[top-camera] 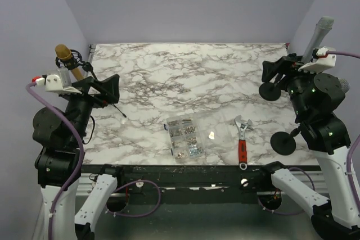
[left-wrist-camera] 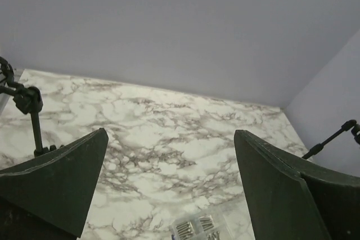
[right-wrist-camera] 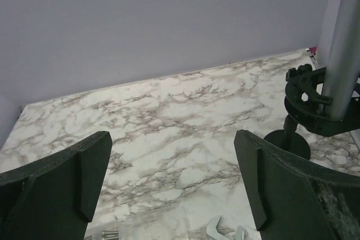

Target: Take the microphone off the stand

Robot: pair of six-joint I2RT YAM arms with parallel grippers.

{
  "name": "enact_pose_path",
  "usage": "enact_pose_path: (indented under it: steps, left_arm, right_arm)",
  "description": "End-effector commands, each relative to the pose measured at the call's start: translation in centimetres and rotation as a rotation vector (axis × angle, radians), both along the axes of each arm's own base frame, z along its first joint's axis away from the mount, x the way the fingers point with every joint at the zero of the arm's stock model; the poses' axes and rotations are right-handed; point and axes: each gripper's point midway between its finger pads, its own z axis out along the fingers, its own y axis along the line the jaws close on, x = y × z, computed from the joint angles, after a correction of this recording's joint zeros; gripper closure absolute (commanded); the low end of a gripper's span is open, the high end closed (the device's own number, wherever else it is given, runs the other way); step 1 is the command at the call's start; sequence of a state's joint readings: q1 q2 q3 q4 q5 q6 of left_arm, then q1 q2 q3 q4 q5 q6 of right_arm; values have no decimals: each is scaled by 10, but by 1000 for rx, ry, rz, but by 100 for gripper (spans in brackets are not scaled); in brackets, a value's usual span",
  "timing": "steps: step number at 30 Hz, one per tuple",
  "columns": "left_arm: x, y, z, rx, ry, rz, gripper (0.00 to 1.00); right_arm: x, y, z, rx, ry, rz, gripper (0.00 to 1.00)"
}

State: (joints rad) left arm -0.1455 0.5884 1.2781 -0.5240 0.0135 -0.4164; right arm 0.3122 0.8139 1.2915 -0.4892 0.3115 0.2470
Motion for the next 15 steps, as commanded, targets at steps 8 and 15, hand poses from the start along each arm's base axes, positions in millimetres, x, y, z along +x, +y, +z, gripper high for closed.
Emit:
enact_pose_path:
  steps: [8, 15]
  left_arm:
    - [21, -10, -82, 12, 197, -36, 1]
    - [44, 10, -127, 9, 402, 106, 1]
  right_arm:
    - [0, 38, -17, -11, 5, 215, 0]
    - [-8, 64, -27, 4, -4, 367, 0]
